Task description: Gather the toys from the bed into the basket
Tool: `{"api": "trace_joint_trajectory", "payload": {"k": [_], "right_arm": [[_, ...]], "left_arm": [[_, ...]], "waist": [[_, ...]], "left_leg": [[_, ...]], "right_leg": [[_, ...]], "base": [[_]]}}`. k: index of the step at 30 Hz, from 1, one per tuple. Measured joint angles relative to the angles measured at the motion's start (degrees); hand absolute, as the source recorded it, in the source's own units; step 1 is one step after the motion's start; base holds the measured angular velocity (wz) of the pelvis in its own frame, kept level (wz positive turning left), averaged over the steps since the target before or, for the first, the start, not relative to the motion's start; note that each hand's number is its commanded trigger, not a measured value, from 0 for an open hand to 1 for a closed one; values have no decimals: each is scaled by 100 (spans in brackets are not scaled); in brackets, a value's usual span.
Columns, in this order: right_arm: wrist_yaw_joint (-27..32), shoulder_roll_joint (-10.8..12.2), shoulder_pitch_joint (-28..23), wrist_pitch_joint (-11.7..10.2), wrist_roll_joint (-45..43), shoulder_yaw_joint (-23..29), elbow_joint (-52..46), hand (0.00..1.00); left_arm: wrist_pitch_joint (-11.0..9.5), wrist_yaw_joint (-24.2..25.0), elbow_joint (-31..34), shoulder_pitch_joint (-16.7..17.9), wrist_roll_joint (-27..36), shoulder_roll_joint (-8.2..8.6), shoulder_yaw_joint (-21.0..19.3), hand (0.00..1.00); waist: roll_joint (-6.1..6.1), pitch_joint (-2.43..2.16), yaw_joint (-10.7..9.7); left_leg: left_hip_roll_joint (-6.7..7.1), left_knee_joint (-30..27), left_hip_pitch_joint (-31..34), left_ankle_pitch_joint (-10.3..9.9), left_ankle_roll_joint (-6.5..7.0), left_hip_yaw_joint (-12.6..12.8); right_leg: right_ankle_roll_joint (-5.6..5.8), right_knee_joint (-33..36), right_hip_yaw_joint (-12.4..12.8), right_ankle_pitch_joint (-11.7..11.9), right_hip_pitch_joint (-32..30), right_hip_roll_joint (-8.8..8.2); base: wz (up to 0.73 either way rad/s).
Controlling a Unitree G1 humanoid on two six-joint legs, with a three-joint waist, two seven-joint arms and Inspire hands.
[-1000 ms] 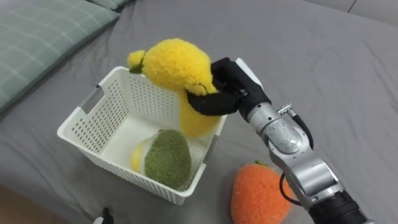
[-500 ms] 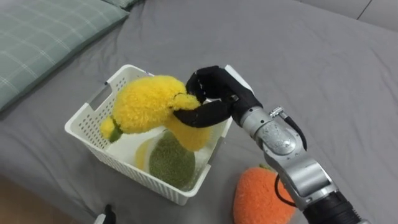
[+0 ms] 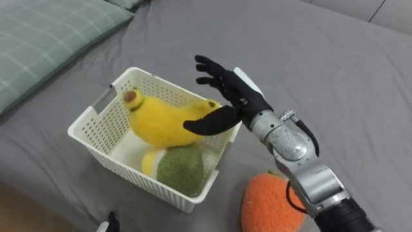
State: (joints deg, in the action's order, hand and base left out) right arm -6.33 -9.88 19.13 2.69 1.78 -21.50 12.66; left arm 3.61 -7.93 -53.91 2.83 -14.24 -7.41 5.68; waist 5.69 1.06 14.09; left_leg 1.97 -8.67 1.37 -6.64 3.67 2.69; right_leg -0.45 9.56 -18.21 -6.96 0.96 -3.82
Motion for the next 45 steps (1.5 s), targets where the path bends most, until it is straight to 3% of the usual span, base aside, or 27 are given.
{"api": "trace_joint_trajectory", "payload": {"k": [8,13,17,23,29,32,38,45], "right_arm": [[-7,-85,-1,0,-53,20,0,0],[40,-128,-65,0,-137,65,-1,0],[144,-128,-279,-17,-162,452,-24,0],[370,-277,-774,-258,-150,806,-34,0],[432,-349,-1341,-259,-42,1010,-26,0],[444,-354,-1553,-258,6,1188,-12,0],[495,-396,-1756,-258,-6,1443,52,0],[528,-394,-1847,-281,-108,1799,126,0]], "left_arm": [[1,5,3,2,-52,-2,-28,0],[12,0,5,52,-160,27,-211,0],[3,-10,2,73,-162,70,-337,0],[-5,-45,6,211,-168,104,-461,0],[-6,-56,0,308,-151,99,-618,0],[-5,-48,0,348,-113,118,-692,0],[-2,-48,1,447,-106,138,-749,0],[-3,-87,1,558,-89,150,-790,0]], "waist": [[1,-1,-6],[25,-21,-148],[18,-28,-239],[-24,-91,-412],[-66,-70,-622],[-119,-43,-625],[-165,-57,-772],[-198,-77,-938]], "left_leg": [[3,0,1,0,0,0],[3,6,-1,0,0,9],[3,4,1,0,0,-4],[-6,9,-47,-8,-4,34],[-25,-6,-116,-24,-10,87],[-37,-4,-158,-53,-8,192],[-36,-24,-164,-76,-5,285],[-47,1,-183,-78,-8,328]], "right_leg": [[0,-18,27,0,-4,5],[0,-77,76,3,15,27],[0,-73,56,5,21,29],[-2,-68,95,7,40,50],[-10,-51,127,12,98,39],[-9,-47,288,12,95,58],[14,-74,448,-2,16,75],[13,-86,458,2,64,88]], "base": [[0],[0],[1],[-3],[-5],[-20],[-10],[-1]]}}
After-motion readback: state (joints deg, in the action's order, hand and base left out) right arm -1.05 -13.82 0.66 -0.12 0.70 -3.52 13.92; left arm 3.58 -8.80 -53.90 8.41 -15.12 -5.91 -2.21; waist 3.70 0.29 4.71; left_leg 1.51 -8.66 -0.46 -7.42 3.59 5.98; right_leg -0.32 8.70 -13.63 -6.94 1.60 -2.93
